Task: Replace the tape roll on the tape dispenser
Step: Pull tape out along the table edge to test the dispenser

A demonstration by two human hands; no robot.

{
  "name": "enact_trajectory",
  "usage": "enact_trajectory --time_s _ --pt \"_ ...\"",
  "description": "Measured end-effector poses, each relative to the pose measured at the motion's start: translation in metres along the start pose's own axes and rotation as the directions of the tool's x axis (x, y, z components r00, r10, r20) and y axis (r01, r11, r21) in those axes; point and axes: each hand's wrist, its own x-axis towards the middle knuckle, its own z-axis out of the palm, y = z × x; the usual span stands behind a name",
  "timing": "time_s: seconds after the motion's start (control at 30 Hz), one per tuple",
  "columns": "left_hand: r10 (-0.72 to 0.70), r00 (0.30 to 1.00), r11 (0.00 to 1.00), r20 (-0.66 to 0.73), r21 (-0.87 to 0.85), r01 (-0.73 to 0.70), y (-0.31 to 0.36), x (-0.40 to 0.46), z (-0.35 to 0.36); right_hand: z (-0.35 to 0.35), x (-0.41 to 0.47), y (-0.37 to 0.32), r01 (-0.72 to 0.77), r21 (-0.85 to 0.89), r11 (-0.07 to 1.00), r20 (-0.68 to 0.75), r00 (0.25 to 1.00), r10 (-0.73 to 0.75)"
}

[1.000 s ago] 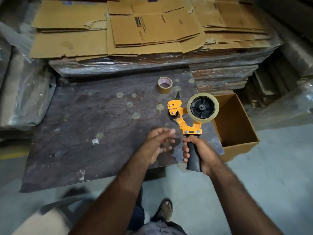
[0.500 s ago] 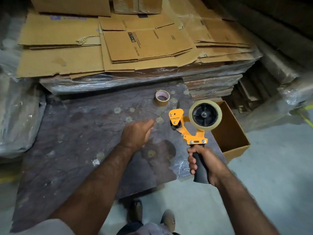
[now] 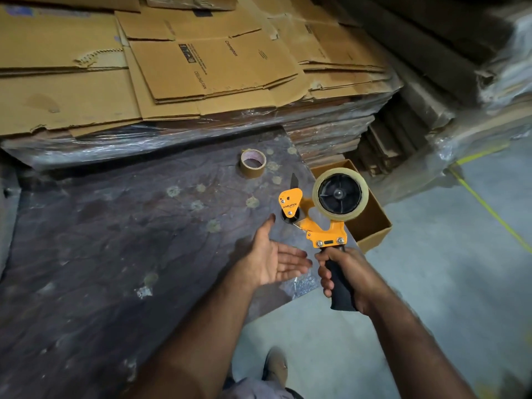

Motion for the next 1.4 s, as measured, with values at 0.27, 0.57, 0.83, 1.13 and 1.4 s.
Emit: enact_trajectory --time_s 0.27,0.57,0.83,1.13,1.4 --pt "0.103 0.992 0.995 -0.072 0.016 -0.102 0.043 0.003 -0.015 -0.004 -0.010 0.003 0.038 -0.129 0.991 0.022 0.999 -0.036" --pt "0.257 0.955 0.960 -0.151 -0.078 -0.270 0.058 0.011 -0.017 -0.008 -0.018 -0.003 0.048 -0.091 0.995 0.003 0.999 -0.048" --pt "0.311 0.940 0.950 -0.139 0.071 -0.304 0.049 0.019 -0.030 -0.017 -0.020 -0.009 0.065 -0.118 0.991 -0.009 0.998 -0.066" --pt "-0.068 0.980 0.996 0.189 0.063 0.057 -0.012 0.032 -0.011 -0.030 -0.025 -0.018 0.066 -0.194 0.979 -0.047 0.996 -0.077" --pt "0.360 0.878 0.922 0.316 -0.266 -0.282 -0.023 0.045 0.038 -0.030 -0.029 -0.015 0.080 -0.035 0.996 -0.025 0.996 -0.081"
